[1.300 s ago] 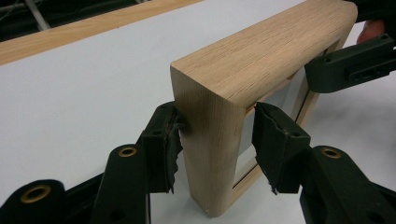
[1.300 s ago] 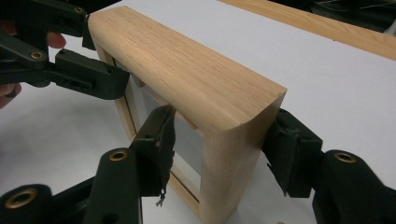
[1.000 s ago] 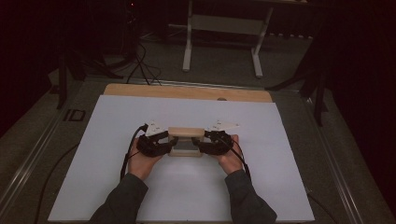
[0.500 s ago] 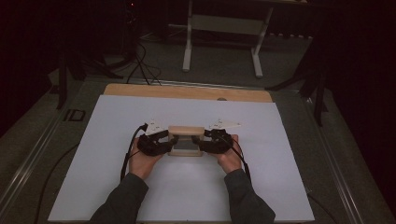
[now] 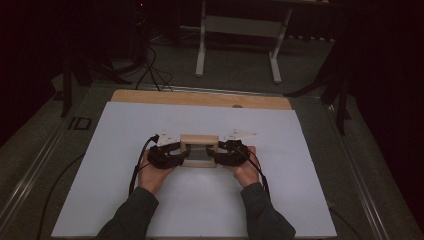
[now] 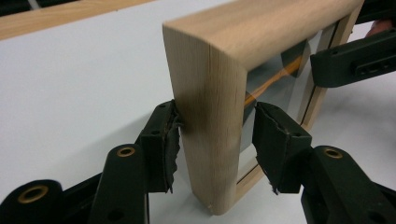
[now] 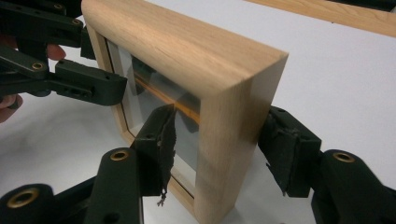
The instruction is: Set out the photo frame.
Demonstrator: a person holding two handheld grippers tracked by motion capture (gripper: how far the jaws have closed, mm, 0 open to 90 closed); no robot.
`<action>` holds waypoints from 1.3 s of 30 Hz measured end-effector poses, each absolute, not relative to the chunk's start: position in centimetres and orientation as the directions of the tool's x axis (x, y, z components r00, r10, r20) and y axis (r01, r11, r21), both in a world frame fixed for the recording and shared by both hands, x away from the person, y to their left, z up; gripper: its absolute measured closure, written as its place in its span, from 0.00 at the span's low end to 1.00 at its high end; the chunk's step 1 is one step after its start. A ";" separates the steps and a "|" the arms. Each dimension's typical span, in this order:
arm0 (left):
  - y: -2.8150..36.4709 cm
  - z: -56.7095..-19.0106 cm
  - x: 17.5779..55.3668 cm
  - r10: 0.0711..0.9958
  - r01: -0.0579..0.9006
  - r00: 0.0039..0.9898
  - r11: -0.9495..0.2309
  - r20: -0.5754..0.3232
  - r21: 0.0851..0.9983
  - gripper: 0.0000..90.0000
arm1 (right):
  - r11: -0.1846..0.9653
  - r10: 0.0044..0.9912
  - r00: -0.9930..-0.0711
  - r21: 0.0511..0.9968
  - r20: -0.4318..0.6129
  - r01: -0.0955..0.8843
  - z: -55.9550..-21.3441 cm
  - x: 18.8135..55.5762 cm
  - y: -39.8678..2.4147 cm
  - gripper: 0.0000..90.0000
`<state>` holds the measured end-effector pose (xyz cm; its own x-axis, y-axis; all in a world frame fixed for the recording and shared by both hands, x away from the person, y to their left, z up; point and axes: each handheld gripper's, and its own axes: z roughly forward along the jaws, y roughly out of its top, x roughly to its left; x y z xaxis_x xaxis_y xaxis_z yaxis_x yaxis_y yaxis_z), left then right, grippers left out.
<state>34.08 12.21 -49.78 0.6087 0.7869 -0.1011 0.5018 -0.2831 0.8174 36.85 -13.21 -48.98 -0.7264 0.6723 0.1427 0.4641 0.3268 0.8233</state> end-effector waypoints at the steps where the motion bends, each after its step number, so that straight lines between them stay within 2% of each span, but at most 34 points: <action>1: 12.2 -50.0 34.1 0.788 0.510 0.607 -0.286 -0.104 0.811 0.57 | 0.324 0.673 -0.725 0.822 0.147 0.468 -49.0 36.8 -13.2 0.52; 7: 12.0 -50.9 34.2 0.793 0.550 0.600 -0.315 -0.104 0.774 0.58 | 0.329 0.678 -0.721 0.819 0.141 0.470 -49.2 36.8 -13.7 0.58; 16: 11.8 -51.2 34.1 0.790 0.556 0.603 -0.314 -0.113 0.770 0.60 | 0.323 0.690 -0.710 0.820 0.138 0.473 -49.1 36.9 -14.3 0.67; 26: 12.1 -51.2 34.5 0.784 0.554 0.610 -0.314 -0.118 0.771 0.60 | 0.324 0.689 -0.711 0.817 0.142 0.477 -49.2 36.8 -14.2 0.66; 39: 12.1 -51.0 34.8 0.759 0.527 0.646 -0.365 -0.083 0.768 0.60 | 0.328 0.692 -0.710 0.820 0.130 0.469 -49.4 36.1 -14.3 0.68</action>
